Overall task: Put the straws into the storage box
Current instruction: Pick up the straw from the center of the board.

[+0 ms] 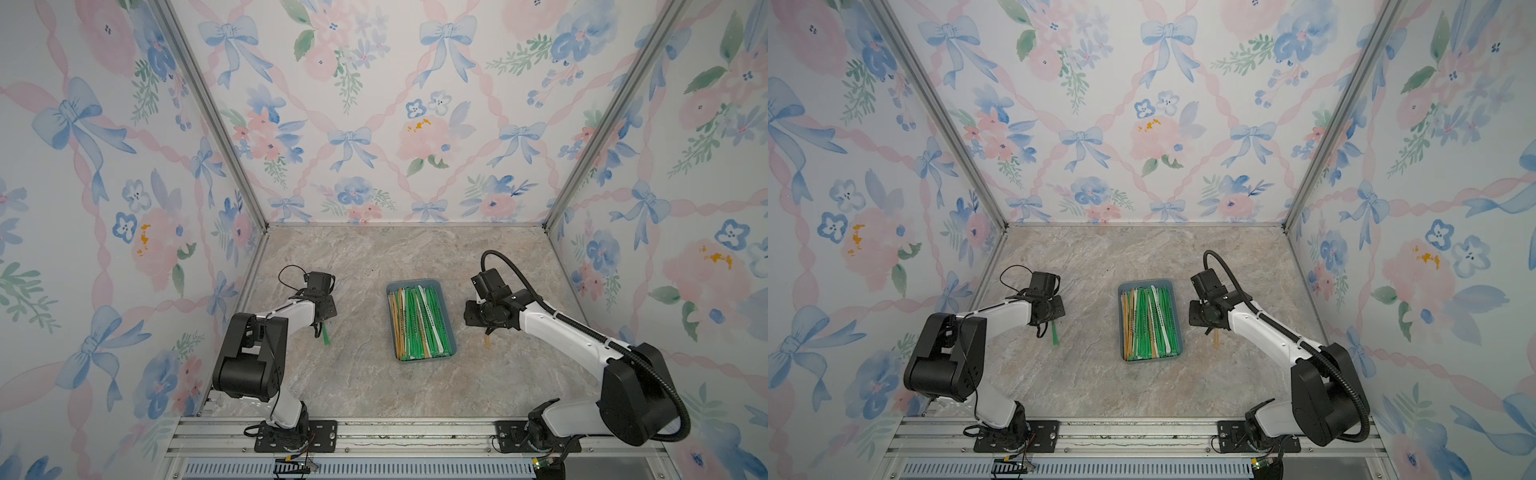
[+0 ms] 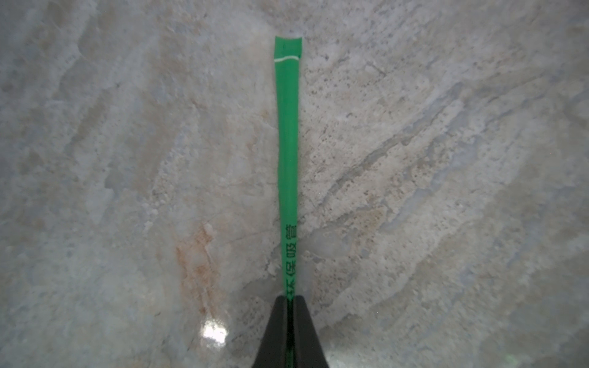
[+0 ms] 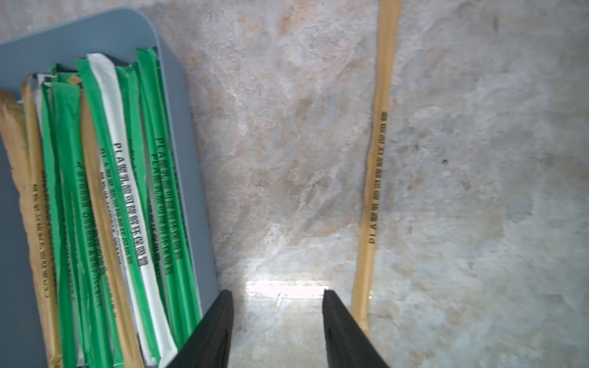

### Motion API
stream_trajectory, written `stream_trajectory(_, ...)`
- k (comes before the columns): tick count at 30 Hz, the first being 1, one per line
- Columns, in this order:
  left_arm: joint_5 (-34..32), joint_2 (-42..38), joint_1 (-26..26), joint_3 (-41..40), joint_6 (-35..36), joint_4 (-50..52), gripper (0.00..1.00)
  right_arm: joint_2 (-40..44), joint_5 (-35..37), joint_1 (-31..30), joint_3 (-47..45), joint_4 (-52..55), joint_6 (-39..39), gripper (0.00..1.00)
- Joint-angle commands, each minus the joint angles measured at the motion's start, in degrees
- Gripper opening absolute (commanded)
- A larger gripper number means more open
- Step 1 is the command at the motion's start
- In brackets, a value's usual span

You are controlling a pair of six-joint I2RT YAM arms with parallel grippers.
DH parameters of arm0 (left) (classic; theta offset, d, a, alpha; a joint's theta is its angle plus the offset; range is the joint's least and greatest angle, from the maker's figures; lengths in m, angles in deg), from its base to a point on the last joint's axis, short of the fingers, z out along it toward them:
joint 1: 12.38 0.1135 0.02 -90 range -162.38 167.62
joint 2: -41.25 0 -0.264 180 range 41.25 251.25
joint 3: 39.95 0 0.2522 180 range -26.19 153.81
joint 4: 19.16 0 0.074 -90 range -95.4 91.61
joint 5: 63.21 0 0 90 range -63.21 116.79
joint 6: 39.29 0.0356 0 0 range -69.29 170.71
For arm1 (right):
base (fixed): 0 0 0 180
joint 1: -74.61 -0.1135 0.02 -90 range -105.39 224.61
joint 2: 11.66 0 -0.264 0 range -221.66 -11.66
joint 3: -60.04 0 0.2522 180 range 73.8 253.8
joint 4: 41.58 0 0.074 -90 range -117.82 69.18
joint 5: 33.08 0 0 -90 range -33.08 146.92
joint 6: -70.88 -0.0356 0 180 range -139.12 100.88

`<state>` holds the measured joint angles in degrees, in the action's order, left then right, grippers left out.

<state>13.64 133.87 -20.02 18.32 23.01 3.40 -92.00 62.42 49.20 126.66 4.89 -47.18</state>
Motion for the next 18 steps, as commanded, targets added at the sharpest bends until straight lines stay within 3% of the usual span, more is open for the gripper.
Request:
stream_trajectory(1,1.96,-2.33,-0.82,-1.8,-1.01,2.1,0.04,1.06,1.19,2.36,-1.09,1.92,0.75,0.48)
stream_trajectory(7,2.05,-10.03,-6.55,-1.32,-3.89,2.1,0.0,-1.01,1.56,4.13,-0.59,1.8,2.71,0.51)
stream_trajectory(18,2.18,-11.75,-32.32,1.72,-20.54,0.2,0.0,-4.08,2.76,6.46,-0.43,0.41,2.91,0.52)
